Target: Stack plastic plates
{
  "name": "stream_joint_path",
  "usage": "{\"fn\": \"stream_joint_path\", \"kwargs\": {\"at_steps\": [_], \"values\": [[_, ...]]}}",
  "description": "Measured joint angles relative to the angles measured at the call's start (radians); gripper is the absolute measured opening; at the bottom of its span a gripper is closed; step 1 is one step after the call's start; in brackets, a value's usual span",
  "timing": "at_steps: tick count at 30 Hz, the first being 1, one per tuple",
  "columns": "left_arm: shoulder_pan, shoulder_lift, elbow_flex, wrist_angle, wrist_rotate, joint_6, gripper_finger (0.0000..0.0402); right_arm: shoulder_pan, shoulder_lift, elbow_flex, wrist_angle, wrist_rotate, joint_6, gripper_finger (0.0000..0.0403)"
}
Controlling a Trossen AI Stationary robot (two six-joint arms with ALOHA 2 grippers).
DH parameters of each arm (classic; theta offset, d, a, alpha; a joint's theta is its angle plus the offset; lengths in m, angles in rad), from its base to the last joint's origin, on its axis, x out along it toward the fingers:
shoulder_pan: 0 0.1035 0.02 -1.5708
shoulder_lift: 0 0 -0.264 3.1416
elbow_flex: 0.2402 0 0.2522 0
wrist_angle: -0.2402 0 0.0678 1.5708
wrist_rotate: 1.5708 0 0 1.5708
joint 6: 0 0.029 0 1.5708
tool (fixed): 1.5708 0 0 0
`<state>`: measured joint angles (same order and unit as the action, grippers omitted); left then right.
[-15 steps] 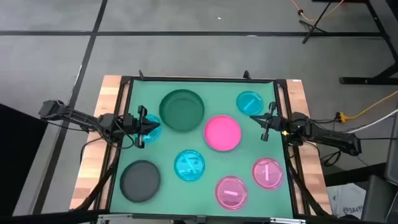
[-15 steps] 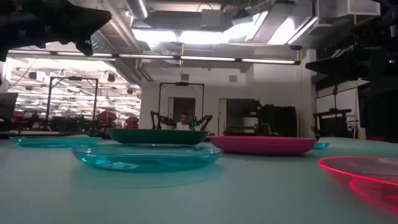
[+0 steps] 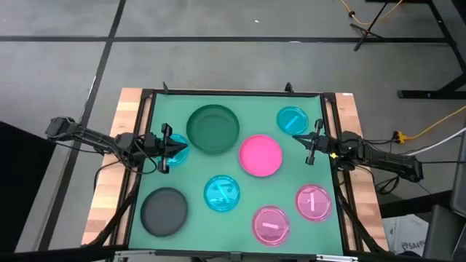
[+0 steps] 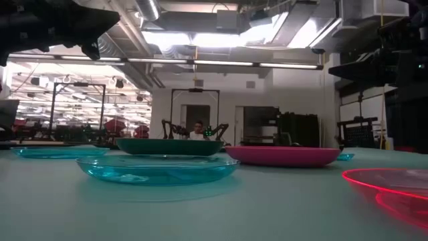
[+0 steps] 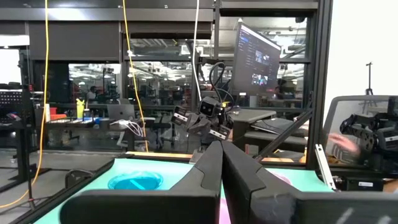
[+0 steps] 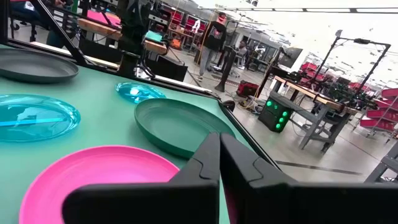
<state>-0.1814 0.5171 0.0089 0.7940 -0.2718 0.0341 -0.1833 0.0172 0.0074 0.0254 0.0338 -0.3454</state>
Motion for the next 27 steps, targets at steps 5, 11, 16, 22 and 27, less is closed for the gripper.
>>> {"fn": "stream_joint_path", "kwargs": {"at_steps": [5, 11, 16, 22, 27], "values": [[0.000, 0.000, 0.000, -0.011, 0.000, -0.002, 0.0000, 0.000, 0.000, 0.000, 0.000, 0.000, 0.000, 0.0001], [-0.003, 0.000, 0.001, -0.041, 0.000, -0.027, 0.0000, 0.000, 0.000, 0.000, 0.000, 0.000, 0.000, 0.0001], [-0.003, 0.000, 0.001, -0.053, 0.000, -0.026, 0.0000, 0.000, 0.000, 0.000, 0.000, 0.000, 0.000, 0.0001], [-0.003, 0.000, 0.001, -0.052, 0.000, -0.024, 0.0000, 0.000, 0.000, 0.000, 0.000, 0.000, 0.000, 0.0001], [-0.003, 0.000, 0.001, -0.040, 0.000, -0.024, 0.0000, 0.000, 0.000, 0.000, 0.000, 0.000, 0.000, 0.0001]]}}
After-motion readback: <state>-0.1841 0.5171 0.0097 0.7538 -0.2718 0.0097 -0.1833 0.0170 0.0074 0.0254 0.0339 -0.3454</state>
